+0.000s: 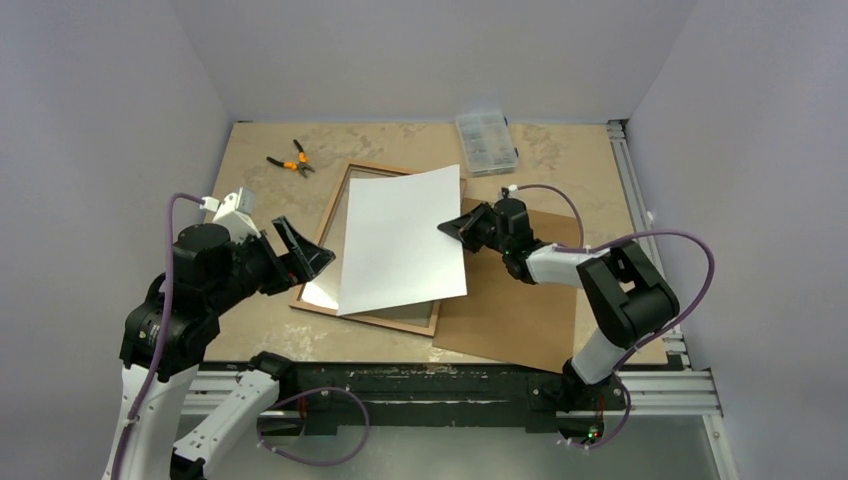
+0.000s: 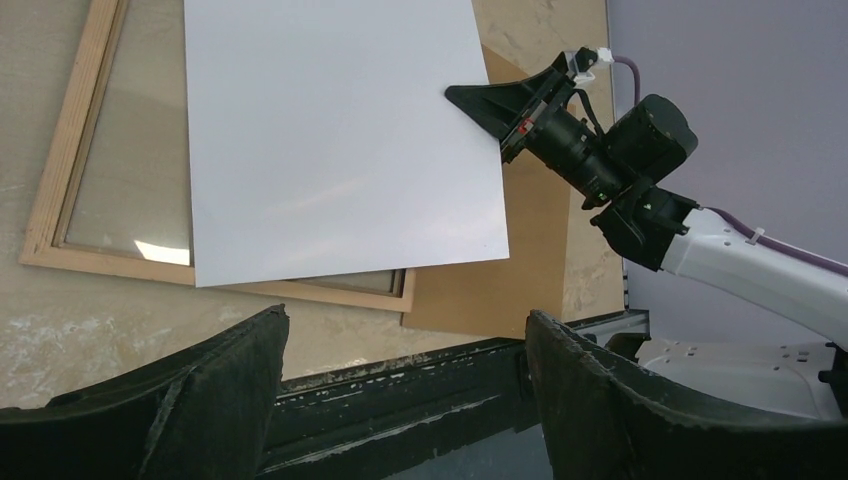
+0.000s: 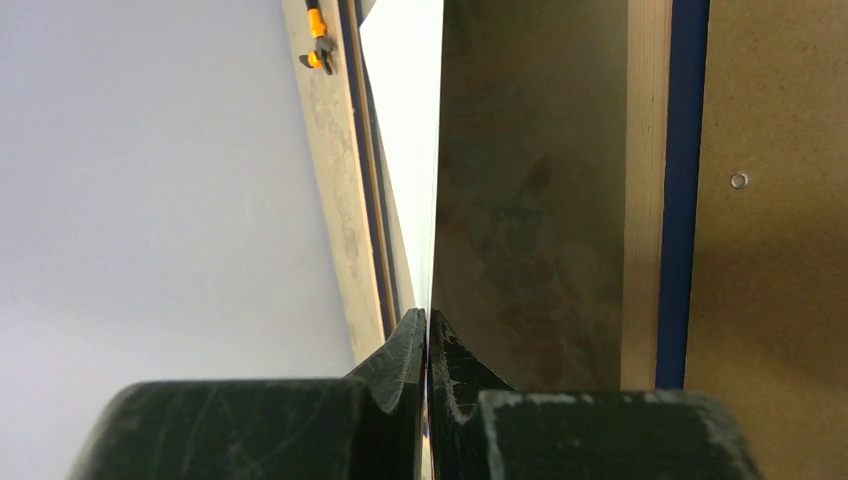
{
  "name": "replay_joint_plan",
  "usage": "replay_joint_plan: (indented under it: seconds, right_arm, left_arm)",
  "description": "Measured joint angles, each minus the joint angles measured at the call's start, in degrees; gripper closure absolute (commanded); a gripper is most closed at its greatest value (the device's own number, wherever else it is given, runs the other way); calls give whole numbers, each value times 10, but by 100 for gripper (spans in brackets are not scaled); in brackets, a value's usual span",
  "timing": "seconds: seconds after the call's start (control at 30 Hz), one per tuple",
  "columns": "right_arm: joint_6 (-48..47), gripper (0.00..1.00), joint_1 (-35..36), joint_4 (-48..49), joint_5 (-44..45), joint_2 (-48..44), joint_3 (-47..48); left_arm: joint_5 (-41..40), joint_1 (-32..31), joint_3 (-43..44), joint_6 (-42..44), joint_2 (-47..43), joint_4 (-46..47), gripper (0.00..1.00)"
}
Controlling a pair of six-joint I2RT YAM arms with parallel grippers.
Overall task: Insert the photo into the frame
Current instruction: Place the photo in the photo frame.
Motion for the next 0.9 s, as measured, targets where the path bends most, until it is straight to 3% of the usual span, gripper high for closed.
replay_joint_plan:
  seconds: [0.53,0.9]
  right_arm:
    - [51,100,55,16,131,-20,-20]
    - [84,100,97,32,141,66,6]
  left_arm:
    - [0,0,0,2,8,-9,15]
    - [2,0,-5,9,12,-17,15]
